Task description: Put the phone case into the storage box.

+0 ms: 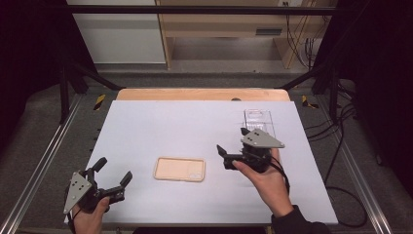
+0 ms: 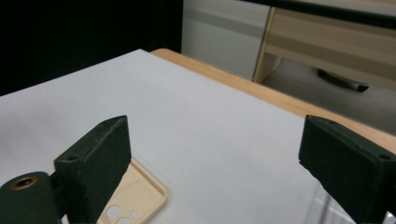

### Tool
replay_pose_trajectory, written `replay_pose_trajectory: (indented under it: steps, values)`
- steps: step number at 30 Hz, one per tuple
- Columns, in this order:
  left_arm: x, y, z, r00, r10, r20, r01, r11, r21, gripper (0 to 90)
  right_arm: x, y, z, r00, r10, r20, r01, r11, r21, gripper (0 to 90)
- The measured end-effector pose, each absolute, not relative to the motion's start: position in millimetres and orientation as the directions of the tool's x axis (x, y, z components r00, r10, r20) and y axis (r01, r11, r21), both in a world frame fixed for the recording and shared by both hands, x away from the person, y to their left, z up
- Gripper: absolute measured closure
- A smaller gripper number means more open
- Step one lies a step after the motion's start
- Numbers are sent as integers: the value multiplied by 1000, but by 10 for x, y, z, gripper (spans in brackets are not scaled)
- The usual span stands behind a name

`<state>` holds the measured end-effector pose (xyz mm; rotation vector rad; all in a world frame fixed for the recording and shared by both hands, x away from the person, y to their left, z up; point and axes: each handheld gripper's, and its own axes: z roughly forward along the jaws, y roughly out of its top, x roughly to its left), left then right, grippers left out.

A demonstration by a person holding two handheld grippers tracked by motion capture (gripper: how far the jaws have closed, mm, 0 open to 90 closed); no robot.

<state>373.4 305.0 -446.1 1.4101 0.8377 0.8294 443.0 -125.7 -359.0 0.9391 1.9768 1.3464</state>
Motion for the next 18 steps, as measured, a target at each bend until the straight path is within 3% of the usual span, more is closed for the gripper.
replay_pose_trajectory:
  steps: [7,9,10,11,14,15,16,17,18]
  values:
    - [3714,3026,-4434,477,879,16,-9,-13,1000,7,4640,-933,-3891,-646,763,-31,335,319,887,195]
    - [3723,3020,-4433,480,877,17,-7,-16,1000,8,4697,-824,-4015,-660,750,-42,362,366,857,277]
    - [3723,3020,-4433,480,877,17,-7,-16,1000,8,4697,-824,-4015,-660,750,-42,362,366,857,277]
    - [3726,3012,-4430,480,877,17,-5,-17,1000,8,4704,-761,-4063,-670,740,-60,360,395,845,368]
    - [3722,3010,-4427,479,878,18,-8,-17,1000,9,4706,-714,-4100,-683,728,-67,357,412,839,469]
    - [3720,3011,-4427,479,877,18,-9,-16,1000,9,4713,-673,-4146,-698,713,-73,358,435,826,580]
    - [3720,3012,-4427,479,878,18,-8,-16,1000,9,4713,-673,-4146,-698,713,-73,358,435,826,580]
    - [3720,3013,-4433,477,879,15,-3,-15,1000,9,4724,-641,-4207,-717,695,-59,371,452,811,679]
    - [3720,3013,-4433,477,879,15,-3,-15,1000,9,4724,-641,-4207,-717,695,-59,371,452,811,679]
